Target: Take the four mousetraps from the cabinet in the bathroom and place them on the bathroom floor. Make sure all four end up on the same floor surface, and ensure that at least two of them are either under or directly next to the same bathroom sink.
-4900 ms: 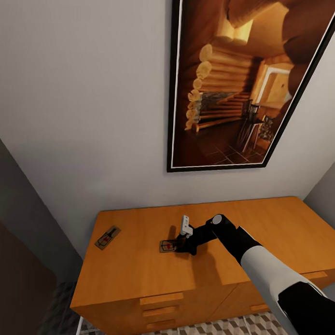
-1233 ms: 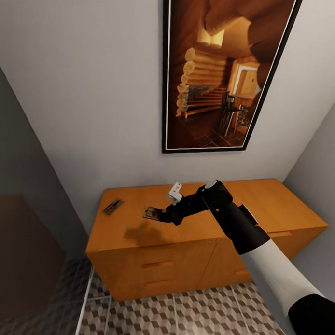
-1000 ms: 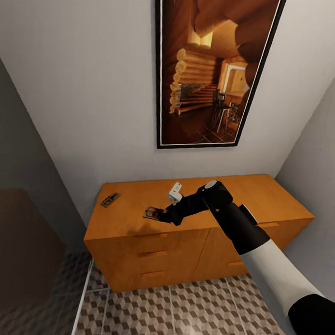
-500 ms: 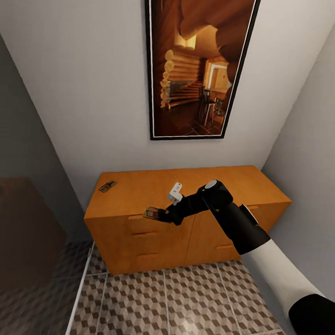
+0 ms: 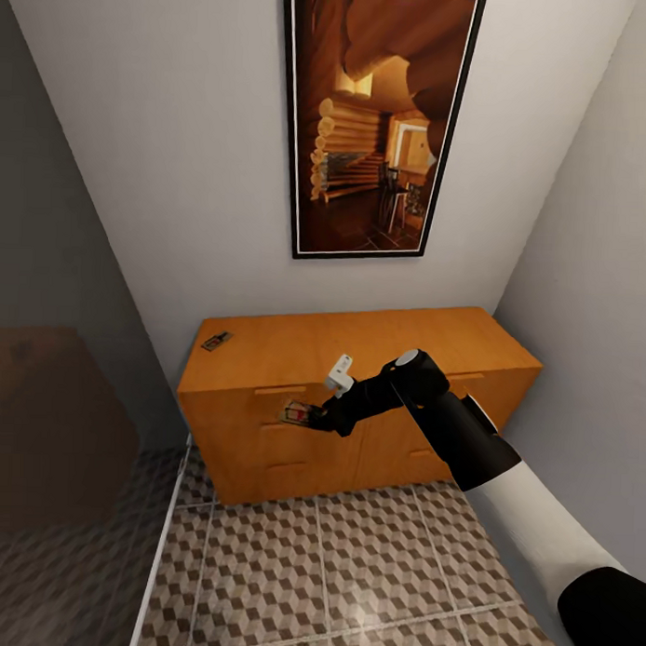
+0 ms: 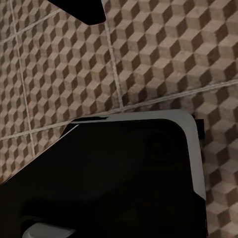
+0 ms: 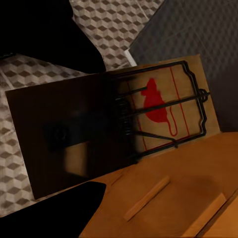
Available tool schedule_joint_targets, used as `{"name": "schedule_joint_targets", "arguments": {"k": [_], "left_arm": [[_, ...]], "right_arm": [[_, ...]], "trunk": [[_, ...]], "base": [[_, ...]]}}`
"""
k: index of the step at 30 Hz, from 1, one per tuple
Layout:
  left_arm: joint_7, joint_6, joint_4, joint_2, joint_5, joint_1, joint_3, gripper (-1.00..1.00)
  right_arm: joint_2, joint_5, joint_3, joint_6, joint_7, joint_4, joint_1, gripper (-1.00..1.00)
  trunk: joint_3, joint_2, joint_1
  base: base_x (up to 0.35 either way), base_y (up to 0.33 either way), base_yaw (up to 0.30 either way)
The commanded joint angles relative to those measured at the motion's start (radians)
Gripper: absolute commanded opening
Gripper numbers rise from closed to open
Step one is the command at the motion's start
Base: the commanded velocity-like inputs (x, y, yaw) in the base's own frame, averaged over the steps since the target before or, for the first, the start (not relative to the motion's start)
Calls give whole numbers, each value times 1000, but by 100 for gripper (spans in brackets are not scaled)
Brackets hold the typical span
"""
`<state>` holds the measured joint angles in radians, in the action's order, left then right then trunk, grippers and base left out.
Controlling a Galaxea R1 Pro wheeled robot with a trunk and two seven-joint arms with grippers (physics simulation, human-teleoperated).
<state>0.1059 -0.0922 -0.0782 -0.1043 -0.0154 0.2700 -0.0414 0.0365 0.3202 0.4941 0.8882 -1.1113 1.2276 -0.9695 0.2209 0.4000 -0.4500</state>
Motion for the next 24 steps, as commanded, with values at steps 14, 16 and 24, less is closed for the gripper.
{"name": "schedule_joint_targets", "arguments": {"k": [14, 16, 24], "left_arm": [[0, -1, 0, 0, 0, 0, 0, 100], [0, -1, 0, 0, 0, 0, 0, 100], [0, -1, 0, 0, 0, 0, 0, 100]], "right_arm": [[-49, -3, 2, -410, 29, -547, 0, -100], [-69, -3, 2, -507, 56, -660, 0, -100], [-97, -4, 1, -894, 123, -1051, 0, -100]], "trunk": [[0, 0, 0], [0, 0, 0], [0, 0, 0]], "base": [[-8, 0, 0], [0, 0, 0], [0, 0, 0]]}}
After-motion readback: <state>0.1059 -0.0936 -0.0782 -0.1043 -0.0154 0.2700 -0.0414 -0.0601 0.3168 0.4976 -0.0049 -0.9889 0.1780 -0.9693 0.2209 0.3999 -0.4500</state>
